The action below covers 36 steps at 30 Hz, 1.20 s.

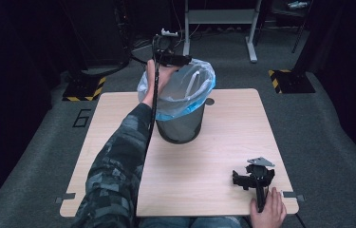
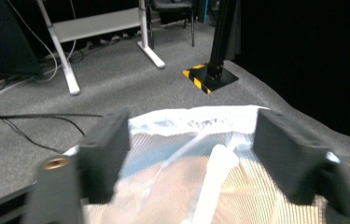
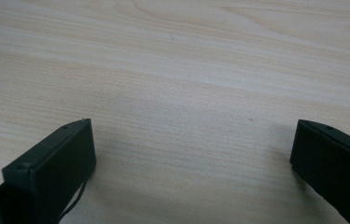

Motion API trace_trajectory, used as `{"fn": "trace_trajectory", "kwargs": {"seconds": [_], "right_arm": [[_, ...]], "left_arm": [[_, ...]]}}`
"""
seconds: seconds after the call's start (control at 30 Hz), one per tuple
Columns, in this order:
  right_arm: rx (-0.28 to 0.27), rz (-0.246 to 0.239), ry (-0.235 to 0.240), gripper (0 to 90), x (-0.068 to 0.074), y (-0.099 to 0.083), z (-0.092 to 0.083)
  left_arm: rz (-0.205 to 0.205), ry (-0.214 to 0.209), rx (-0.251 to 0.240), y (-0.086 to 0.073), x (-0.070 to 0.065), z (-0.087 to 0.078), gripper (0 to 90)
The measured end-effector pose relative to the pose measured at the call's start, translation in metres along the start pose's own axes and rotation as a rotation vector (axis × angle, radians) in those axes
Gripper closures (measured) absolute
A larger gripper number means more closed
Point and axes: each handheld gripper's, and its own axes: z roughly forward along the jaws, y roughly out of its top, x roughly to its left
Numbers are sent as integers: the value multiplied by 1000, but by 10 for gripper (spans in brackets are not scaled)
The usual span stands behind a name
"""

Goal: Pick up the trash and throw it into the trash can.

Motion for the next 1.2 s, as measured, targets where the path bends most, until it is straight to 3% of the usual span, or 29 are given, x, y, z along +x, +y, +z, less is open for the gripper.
{"fn": "trace_trajectory", "kwargs": {"seconds": [0.27,0.47,0.67,0.83,1.2], "right_arm": [[-4,2,0,0,0,0,0],[0,1,0,0,0,0,0],[-2,1,0,0,0,0,0],[0,-3,0,0,0,0,0],[-1,-2,-1,0,0,0,0]], "left_arm": [[-16,-30,12,-4,13,-39,109],[38,-4,29,-22,25,-73,82],[69,15,45,-46,39,-99,73],[101,73,66,-70,50,-116,71],[45,104,121,-135,76,-136,68]]}}
